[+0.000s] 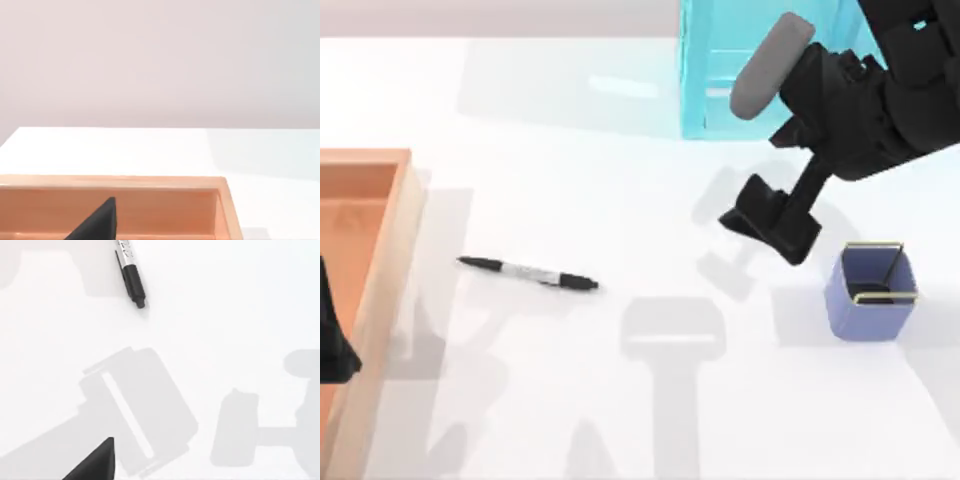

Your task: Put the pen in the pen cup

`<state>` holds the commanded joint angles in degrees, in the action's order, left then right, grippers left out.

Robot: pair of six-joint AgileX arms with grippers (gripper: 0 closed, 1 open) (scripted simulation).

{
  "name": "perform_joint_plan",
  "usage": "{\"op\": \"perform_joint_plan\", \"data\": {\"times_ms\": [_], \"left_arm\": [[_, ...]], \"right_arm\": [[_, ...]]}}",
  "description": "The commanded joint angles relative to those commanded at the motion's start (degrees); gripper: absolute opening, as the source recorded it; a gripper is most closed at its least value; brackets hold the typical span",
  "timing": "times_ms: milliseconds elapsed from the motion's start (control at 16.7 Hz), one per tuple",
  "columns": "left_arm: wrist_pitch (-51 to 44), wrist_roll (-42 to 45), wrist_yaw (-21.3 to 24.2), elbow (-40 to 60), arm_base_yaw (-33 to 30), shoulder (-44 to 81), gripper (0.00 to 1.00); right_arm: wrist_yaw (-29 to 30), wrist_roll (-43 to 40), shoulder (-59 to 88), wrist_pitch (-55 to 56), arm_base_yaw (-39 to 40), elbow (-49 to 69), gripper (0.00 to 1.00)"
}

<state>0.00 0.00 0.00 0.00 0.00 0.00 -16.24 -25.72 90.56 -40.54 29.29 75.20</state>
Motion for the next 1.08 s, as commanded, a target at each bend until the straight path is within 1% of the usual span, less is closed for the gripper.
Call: {"op": "perform_joint_plan", "data": {"times_ms": [300, 600, 840, 1080], "left_arm": [[0.0, 0.0, 0.0, 0.0, 0.0, 0.0, 1.00], [0.0, 0.0, 0.0, 0.0, 0.0, 0.0, 1.00], [0.0, 0.0, 0.0, 0.0, 0.0, 0.0, 1.00], [0.0, 0.0, 0.0, 0.0, 0.0, 0.0, 1.00]], "right_arm": [[-2.9, -4.4, 24.5, -11.3, 5.8, 24.6, 1.00], [-4.3, -6.3, 42.6, -19.9, 9.1, 44.8, 1.00], [-4.5, -6.4, 52.0, -24.6, 10.1, 56.6, 1.00], [-4.3, -5.9, 57.2, -27.3, 10.2, 63.9, 1.00]]}}
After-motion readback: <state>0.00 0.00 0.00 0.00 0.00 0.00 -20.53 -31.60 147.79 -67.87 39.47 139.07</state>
